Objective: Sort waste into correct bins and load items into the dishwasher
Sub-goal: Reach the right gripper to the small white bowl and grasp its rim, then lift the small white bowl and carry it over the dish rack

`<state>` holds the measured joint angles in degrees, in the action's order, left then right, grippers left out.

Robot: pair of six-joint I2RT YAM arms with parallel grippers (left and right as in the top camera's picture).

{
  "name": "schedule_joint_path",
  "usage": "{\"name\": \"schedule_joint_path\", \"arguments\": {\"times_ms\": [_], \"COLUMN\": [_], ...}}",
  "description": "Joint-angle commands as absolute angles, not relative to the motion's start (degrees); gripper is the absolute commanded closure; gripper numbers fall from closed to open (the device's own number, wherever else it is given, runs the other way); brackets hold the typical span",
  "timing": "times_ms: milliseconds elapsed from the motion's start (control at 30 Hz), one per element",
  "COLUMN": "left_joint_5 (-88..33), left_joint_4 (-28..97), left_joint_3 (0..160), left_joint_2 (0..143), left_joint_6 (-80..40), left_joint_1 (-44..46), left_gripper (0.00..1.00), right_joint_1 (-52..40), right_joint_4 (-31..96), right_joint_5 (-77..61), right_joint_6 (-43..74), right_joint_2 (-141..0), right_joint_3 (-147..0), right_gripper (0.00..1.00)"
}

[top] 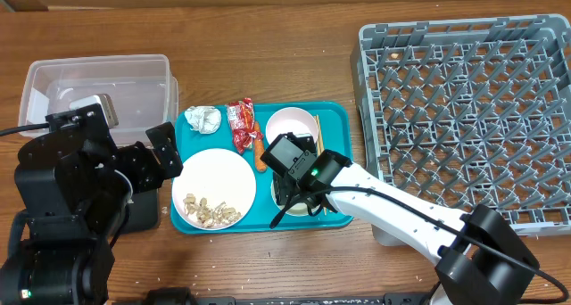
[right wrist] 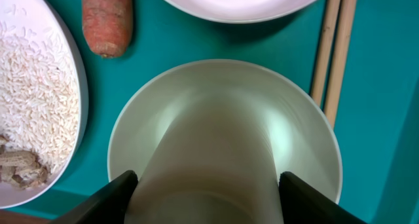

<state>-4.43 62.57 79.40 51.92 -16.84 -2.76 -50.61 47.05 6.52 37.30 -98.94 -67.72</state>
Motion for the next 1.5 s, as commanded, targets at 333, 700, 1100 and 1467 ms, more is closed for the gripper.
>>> {"name": "schedule_joint_path", "arguments": {"times_ms": [333, 700, 1100, 1467], "left_joint_5": [-3.86, -3.86, -3.86, -3.86], "left_joint_4": [62.83, 62.81, 62.83, 62.83], "left_joint_3": [80.40, 80.40, 80.40, 80.40], "left_joint_2": [51.75, 51.75, 51.75, 51.75], "left_joint_6": [-17.80, -17.82, -17.80, -17.80], "left_joint_1": [-3.14, -3.14, -3.14, -3.14], "left_gripper": [0.00, 0.00, 0.00, 0.00], "right_joint_1": [-46.85, -22.65, -15.68, -17.43], "right_joint_4": [59.90, 71.29, 68.12, 64.29], "right_joint_5": [12.12, 13.28, 11.49, 3.95], "right_joint_6": [37.76, 32.38, 29.10, 26.74], "right_joint_2": [-84.53, -72.01, -78.54, -78.67], "right_joint_3": [-79.61, -80.86, -71.75, -74.28], "right_gripper": [0.39, 0.40, 0.36, 0.06]}}
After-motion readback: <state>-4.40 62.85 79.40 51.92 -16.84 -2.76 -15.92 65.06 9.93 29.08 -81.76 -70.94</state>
